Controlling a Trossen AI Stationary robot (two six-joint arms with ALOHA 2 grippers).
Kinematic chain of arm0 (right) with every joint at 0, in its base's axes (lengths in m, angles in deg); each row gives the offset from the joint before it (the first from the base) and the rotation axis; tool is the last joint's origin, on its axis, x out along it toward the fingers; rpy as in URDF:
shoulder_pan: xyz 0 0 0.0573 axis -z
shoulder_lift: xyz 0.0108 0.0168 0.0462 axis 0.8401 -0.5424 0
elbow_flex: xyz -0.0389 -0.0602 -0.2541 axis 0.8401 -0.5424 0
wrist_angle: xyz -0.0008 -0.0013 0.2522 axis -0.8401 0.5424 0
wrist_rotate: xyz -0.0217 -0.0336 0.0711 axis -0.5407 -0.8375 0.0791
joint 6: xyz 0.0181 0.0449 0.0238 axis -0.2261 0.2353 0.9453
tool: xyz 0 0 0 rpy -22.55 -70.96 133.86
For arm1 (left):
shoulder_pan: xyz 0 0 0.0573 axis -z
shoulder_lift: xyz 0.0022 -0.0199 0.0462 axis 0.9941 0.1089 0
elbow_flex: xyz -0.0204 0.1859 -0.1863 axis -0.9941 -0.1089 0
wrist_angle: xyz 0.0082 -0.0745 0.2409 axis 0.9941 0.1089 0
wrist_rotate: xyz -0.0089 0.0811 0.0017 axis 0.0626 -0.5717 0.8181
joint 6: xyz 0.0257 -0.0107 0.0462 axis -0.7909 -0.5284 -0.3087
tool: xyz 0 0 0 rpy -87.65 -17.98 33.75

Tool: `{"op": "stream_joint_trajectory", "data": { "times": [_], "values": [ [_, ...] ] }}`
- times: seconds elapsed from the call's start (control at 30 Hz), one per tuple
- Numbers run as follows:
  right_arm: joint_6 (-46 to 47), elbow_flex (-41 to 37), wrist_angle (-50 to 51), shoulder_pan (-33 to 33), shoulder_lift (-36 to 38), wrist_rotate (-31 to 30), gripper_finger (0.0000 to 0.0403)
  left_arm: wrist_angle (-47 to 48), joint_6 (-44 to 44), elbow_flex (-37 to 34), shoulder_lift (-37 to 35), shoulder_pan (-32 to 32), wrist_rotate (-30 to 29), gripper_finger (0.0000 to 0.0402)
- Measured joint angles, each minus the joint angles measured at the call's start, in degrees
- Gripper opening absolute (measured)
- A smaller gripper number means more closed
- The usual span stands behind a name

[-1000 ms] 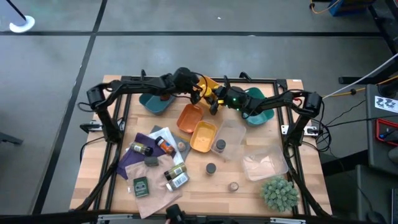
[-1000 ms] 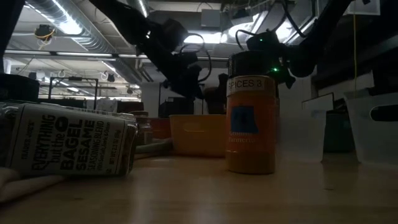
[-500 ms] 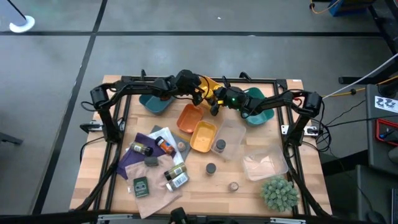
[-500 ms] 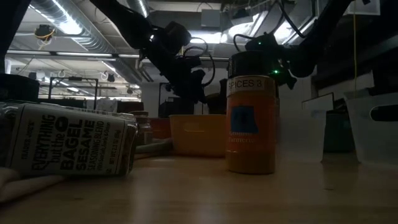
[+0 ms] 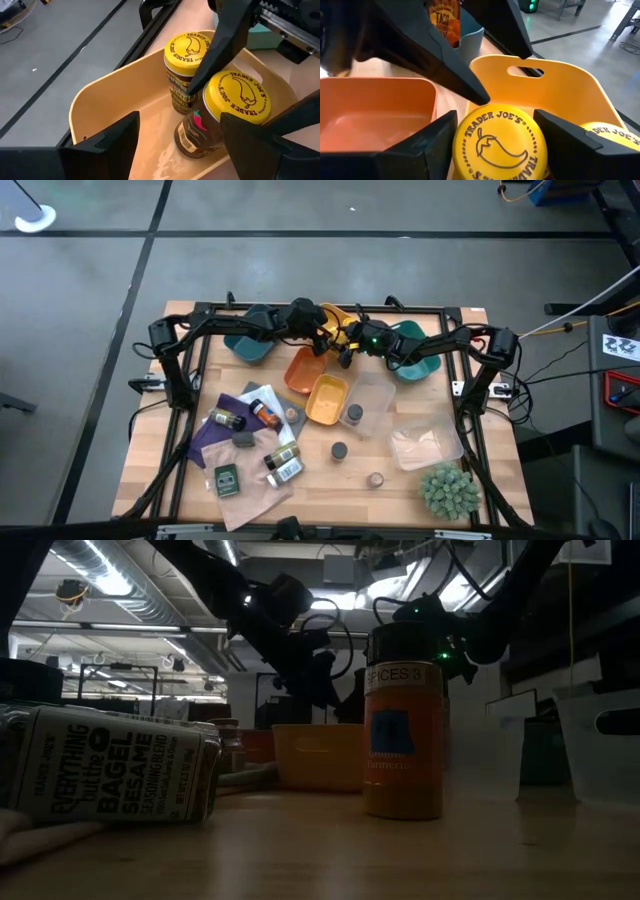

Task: Sort spices by type
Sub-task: Put the yellow seasoning bottle into the big yellow bin, then put the brown seasoning bottle into the orange bin

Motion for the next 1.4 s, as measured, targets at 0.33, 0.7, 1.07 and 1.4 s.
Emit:
{"op": "stream_joint_trajectory", "data": {
  "times": [0.33,0.7,1.07,1.4],
  "values": [
    [0.01,0.04,-0.22,0.05,0.28,0.37,0.0261,0.98,-1.11,0.0,-4.13,-0.06,-0.24,0.026],
    [-0.03,0.07,-2.96,0.04,0.28,-2.71,0.0262,2.35,-0.97,0.07,-9.81,0.01,-0.35,0.026],
    [-0.01,0.07,-8.19,0.04,0.35,-2.43,0.0262,8.14,0.23,0.07,-13.0,1.34,-0.25,0.026],
    [-0.01,0.09,-6.07,0.0,7.8,2.48,0.0262,27.33,6.5,0.09,-19.73,11.07,2.72,0.026]
  ]
}}
